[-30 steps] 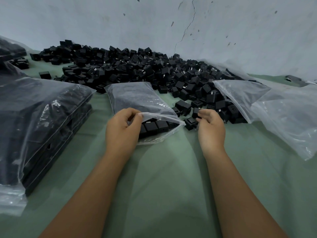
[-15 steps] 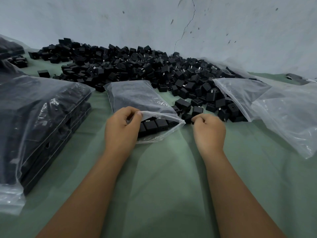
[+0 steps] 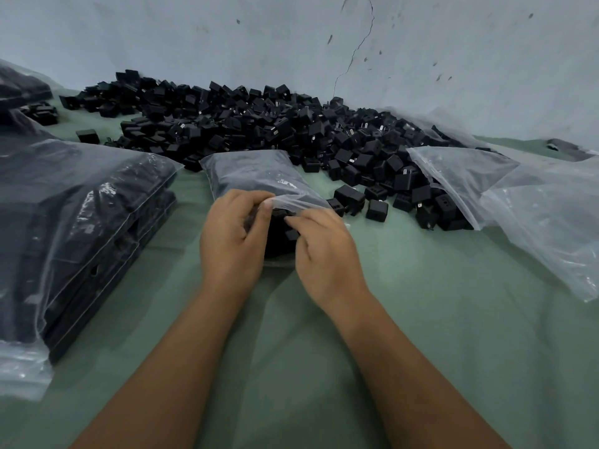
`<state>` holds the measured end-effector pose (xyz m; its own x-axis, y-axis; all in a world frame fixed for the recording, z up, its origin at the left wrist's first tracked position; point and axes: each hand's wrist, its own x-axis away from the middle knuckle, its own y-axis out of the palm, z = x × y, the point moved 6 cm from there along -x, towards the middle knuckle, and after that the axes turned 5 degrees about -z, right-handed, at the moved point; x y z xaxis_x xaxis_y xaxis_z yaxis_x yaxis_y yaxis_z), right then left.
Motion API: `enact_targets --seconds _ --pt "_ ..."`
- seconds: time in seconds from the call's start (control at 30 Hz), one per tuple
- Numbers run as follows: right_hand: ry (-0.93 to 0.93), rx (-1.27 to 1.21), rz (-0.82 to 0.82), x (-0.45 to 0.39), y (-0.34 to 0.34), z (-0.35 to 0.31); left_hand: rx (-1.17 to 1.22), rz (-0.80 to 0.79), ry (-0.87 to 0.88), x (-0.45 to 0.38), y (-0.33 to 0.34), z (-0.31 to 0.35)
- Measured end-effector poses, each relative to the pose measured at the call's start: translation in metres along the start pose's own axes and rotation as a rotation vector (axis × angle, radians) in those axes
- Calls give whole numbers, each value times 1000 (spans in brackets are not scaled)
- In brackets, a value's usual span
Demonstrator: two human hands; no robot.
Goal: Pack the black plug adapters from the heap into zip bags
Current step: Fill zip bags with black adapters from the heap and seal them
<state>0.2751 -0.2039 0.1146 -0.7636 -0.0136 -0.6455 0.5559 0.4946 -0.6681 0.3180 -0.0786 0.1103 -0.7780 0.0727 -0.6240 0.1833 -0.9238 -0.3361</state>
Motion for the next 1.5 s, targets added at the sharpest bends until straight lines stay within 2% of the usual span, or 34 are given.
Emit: enact_targets --seconds 0.1,0.3,0.47,0.6,0.7,0.77,0.87,0.93,1.07,1.13,1.23,1.3,1.33,1.43,1.5 --pt "52 -43 -110 0 5 7 -20 5 11 -1 0 0" --pt "84 -11 -168 3 9 9 -15 19 6 -1 0 -1" --pt "73 -82 -171 -2 11 7 -63 19 50 -2 -1 5" --pt "74 48 -250 -5 22 3 -94 5 82 -1 -2 8" --pt "159 124 -288 -13 27 7 -101 15 119 0 -2 12" --pt "209 242 -393 -20 37 13 -116 23 137 1 -2 15" --pt "203 496 -646 -32 57 11 -121 27 151 3 -3 17" --pt "222 588 -724 -44 64 13 -107 27 154 3 -3 18" --pt "274 450 -974 -52 83 22 -83 25 164 2 -3 18" --pt "281 368 -1022 -53 84 21 -81 22 168 1 -3 17" --pt "181 452 -970 -52 77 14 -72 18 155 0 -3 15" --pt "79 521 -825 -44 69 10 -58 15 113 -1 -2 13" --pt "26 490 -702 -39 63 8 -46 12 79 -1 -2 11" --pt "-78 124 -290 -28 29 3 10 -26 -14 -2 1 4" --pt "-250 80 8 -22 5 -4 54 -73 -40 -2 5 0"
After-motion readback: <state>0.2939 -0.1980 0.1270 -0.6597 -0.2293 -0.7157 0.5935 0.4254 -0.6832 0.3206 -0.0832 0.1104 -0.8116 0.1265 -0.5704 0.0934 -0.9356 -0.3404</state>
